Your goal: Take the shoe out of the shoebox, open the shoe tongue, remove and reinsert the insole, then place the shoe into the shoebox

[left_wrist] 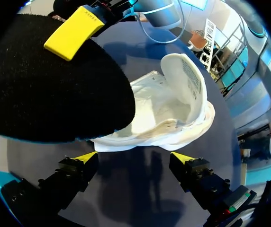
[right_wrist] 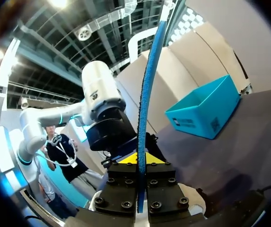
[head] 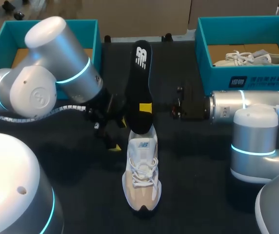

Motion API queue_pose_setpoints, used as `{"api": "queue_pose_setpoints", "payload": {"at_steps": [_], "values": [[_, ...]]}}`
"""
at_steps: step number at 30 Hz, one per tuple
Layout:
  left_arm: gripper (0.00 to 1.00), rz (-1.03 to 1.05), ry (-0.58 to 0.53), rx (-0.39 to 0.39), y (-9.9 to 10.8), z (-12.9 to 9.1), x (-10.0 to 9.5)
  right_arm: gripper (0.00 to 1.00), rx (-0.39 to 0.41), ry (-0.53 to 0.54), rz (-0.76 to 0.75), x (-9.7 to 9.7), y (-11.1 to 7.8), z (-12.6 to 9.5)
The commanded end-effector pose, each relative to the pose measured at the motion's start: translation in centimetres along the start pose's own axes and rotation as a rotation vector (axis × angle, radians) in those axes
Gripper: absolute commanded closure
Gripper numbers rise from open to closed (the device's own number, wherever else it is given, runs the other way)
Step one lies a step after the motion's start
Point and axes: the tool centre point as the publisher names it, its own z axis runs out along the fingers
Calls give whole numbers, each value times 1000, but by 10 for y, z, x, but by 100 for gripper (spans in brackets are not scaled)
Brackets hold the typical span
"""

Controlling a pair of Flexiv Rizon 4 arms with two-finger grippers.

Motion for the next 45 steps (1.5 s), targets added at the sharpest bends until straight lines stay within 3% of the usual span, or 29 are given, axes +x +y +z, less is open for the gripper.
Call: {"api": "queue_pose_setpoints", "payload": {"at_steps": [1,10,18,45], "values": [[0,1,3,-1,-1,1,-1,100,-28,-22,5,1,-3,1],[0,1,3,-1,-1,1,-1,100,-94,-45,-7,0,-13,-4],[0,1,3,-1,-1,1,-1,100,-98,-3,23,-4,-19,-5],[0,1,3,-1,-1,1,-1,100,-106,-3,-9,-11,-24,-5]]}}
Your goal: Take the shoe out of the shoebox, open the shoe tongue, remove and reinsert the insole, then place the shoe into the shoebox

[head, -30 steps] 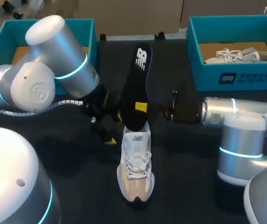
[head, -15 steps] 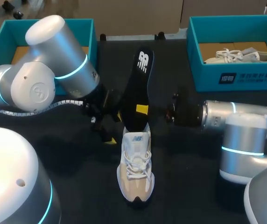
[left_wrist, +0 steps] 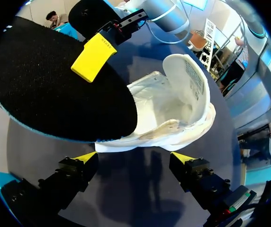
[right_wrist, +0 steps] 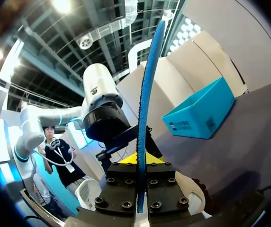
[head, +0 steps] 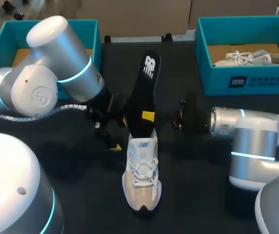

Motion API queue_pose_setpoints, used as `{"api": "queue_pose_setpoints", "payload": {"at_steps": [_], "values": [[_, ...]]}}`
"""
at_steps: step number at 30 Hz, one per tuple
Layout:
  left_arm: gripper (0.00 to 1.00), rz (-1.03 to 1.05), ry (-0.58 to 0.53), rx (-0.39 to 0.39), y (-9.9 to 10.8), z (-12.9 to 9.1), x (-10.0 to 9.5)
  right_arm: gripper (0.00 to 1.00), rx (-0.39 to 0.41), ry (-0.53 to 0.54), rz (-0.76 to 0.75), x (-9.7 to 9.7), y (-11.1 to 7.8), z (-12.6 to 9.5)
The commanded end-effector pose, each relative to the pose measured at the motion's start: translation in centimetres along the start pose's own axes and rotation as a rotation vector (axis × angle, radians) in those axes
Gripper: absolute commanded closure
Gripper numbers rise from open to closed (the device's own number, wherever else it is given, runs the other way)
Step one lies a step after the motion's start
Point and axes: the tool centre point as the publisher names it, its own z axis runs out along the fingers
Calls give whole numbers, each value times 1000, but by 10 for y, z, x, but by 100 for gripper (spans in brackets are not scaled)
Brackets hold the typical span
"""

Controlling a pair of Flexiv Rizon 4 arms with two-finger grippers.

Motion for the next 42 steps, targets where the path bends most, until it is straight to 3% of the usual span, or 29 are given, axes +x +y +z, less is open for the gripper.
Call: {"api": "queue_pose_setpoints", "payload": {"at_steps": [1,12,42], "values": [[0,1,0,1,0,0,0,100,4,-1,-2,0,1,0],[0,1,0,1,0,0,0,100,21,7,10,-6,-11,0],[0,1,0,1,0,0,0,100,66,10,68,4,-48,-1]]}}
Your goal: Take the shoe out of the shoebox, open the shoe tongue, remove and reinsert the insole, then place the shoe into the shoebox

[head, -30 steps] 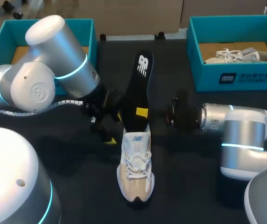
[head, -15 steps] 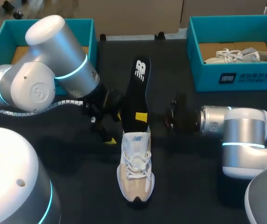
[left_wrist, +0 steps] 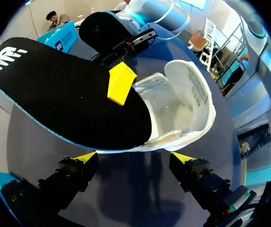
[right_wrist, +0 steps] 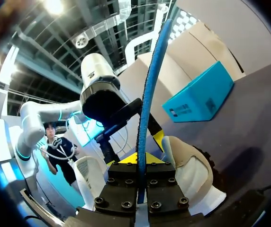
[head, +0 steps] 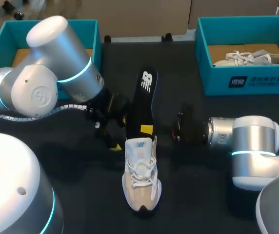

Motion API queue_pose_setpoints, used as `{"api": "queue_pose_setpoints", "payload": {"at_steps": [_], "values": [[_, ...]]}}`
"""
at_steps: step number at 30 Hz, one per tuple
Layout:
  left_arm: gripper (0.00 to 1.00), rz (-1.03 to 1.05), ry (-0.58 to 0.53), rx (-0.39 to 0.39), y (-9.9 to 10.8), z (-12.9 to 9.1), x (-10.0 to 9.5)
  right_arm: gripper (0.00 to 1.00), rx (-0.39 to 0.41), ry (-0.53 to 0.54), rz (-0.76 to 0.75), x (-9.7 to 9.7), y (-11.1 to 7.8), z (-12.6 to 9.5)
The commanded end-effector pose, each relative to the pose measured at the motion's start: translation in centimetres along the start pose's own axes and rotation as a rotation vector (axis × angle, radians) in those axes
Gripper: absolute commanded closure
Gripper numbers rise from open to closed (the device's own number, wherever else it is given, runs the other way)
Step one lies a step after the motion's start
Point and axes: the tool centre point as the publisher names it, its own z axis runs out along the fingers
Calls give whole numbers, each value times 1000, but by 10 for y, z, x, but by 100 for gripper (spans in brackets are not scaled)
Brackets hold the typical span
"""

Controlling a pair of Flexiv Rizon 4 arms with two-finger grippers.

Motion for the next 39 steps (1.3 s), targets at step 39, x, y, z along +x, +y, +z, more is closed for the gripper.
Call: {"api": "queue_pose_setpoints", "payload": {"at_steps": [39], "values": [[0,1,0,1,0,0,0,69,68,48,46,7,-11,7]]}}
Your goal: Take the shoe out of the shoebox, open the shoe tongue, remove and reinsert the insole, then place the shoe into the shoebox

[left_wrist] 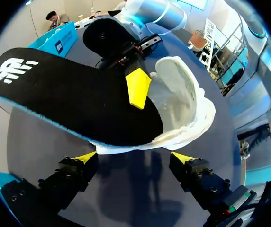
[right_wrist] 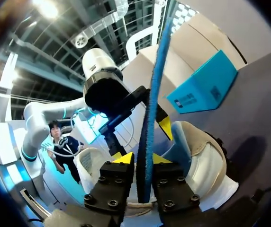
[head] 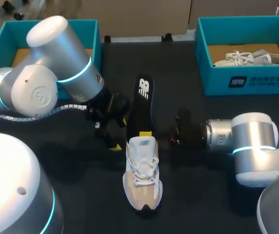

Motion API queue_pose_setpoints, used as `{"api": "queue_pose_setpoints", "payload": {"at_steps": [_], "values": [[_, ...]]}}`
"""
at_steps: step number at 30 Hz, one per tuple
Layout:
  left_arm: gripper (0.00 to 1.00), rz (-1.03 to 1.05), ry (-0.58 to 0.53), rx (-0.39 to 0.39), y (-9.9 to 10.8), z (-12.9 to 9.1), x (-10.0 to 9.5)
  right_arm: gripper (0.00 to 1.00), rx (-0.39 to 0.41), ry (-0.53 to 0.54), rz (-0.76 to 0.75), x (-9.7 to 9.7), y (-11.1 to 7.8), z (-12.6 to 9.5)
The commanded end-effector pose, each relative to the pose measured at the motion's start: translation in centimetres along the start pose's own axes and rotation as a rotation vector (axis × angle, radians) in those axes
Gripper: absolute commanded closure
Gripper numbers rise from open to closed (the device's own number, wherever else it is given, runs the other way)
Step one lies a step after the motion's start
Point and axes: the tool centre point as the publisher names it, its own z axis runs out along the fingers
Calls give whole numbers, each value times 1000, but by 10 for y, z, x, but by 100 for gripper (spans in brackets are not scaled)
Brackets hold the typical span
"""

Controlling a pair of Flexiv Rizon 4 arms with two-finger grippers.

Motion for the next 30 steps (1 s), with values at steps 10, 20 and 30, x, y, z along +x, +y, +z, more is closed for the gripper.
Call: {"api": "queue_pose_setpoints", "payload": {"at_steps": [10,20,30], "values": [[0,1,0,1,0,0,0,62,36,-18,-18,6,13,4],[0,1,0,1,0,0,0,62,71,-7,-42,7,29,11],[0,1,0,1,0,0,0,64,47,3,-61,4,40,14]]}}
